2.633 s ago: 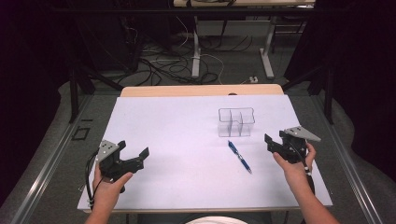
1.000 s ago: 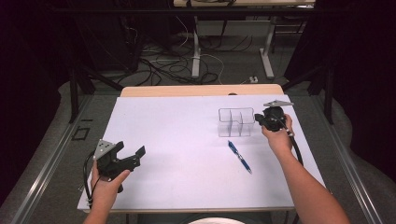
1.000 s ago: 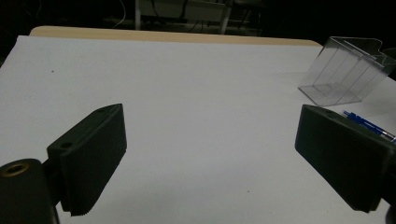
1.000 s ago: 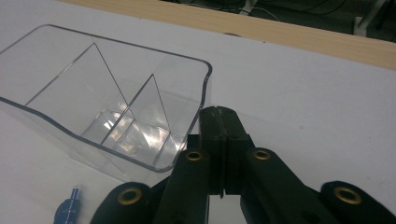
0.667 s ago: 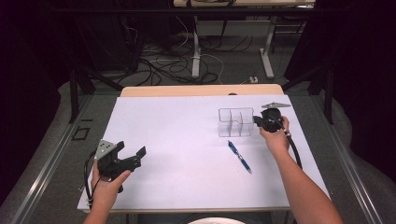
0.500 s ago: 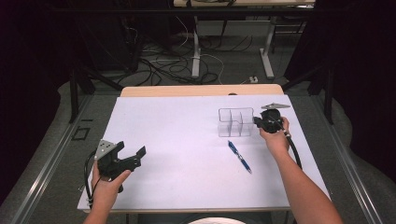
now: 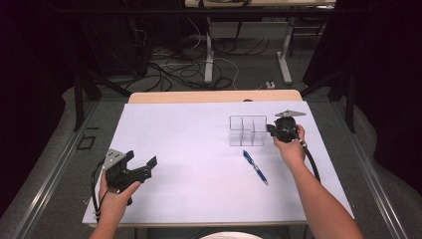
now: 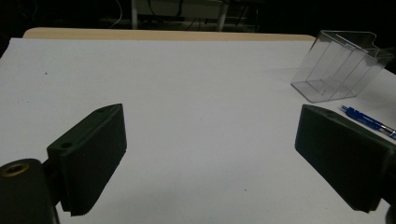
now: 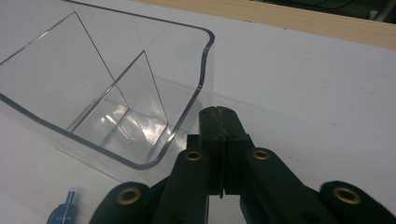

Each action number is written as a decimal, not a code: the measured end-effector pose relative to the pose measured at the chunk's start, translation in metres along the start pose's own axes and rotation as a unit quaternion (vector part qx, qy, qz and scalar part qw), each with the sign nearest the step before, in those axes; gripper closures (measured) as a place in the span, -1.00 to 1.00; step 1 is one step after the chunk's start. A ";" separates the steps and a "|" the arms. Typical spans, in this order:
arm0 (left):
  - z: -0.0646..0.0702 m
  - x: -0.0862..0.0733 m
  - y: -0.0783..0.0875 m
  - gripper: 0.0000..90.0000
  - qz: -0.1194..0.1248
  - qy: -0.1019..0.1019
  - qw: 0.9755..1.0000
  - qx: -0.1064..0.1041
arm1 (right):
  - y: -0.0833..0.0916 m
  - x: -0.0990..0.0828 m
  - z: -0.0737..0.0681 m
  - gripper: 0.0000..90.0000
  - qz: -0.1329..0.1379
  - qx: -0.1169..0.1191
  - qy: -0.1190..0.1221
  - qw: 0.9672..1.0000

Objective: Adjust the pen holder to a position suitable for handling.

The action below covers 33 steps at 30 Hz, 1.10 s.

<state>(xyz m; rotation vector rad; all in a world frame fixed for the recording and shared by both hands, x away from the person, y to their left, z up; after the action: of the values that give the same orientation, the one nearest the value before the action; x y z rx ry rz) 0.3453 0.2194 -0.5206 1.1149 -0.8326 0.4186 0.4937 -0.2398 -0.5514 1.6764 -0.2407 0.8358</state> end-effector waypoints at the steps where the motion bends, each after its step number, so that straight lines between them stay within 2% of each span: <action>1: 0.000 0.000 0.000 -0.80 -0.002 0.000 1.000 0.000 | -0.001 0.001 -0.003 1.00 0.001 -0.001 0.003 1.000; 8: 0.001 -0.001 -0.001 -0.80 -0.005 -0.002 1.000 0.000 | -0.004 0.004 -0.013 1.00 0.007 0.005 0.007 1.000; 15: 0.002 -0.001 -0.002 -0.80 -0.005 -0.003 1.000 -0.001 | -0.009 0.007 -0.035 1.00 0.011 0.026 0.005 1.000; 20: 0.002 -0.001 -0.002 -0.80 -0.004 -0.003 1.000 -0.001 | -0.013 0.009 -0.049 1.00 0.009 0.034 0.000 0.999; 24: 0.002 -0.001 -0.002 -0.80 -0.005 -0.003 1.000 -0.003 | -0.015 0.012 -0.056 1.00 0.010 0.032 0.009 0.999; 26: 0.003 -0.001 -0.003 -0.80 -0.005 -0.005 1.000 -0.004 | -0.017 0.013 -0.065 1.00 0.008 0.038 0.002 0.999; 28: 0.003 -0.001 -0.003 -0.80 -0.007 -0.006 1.000 -0.004 | -0.018 0.014 -0.067 1.00 0.011 0.039 0.009 0.999; 29: 0.003 0.000 -0.002 -0.80 -0.007 -0.007 1.000 -0.004 | -0.020 0.016 -0.074 1.00 0.010 0.046 0.009 0.999; 33: 0.001 -0.001 -0.003 -0.80 -0.007 0.003 1.000 -0.005 | -0.021 0.022 -0.082 1.00 0.007 0.045 0.024 0.999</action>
<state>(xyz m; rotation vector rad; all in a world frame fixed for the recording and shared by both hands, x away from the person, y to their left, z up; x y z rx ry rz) 0.3464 0.2170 -0.5229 1.1101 -0.8212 0.4061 0.4895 -0.1522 -0.5491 1.7376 -0.1851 0.9077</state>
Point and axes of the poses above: each handheld gripper's, and its own axes: y roughly backward along the jaws, x roughly out of its top, z roughly to its right, the point moved 5 cm from there along -y, roughly forward along the jaws, and after that the axes turned 15 degrees about -z, right-handed, at the moved point
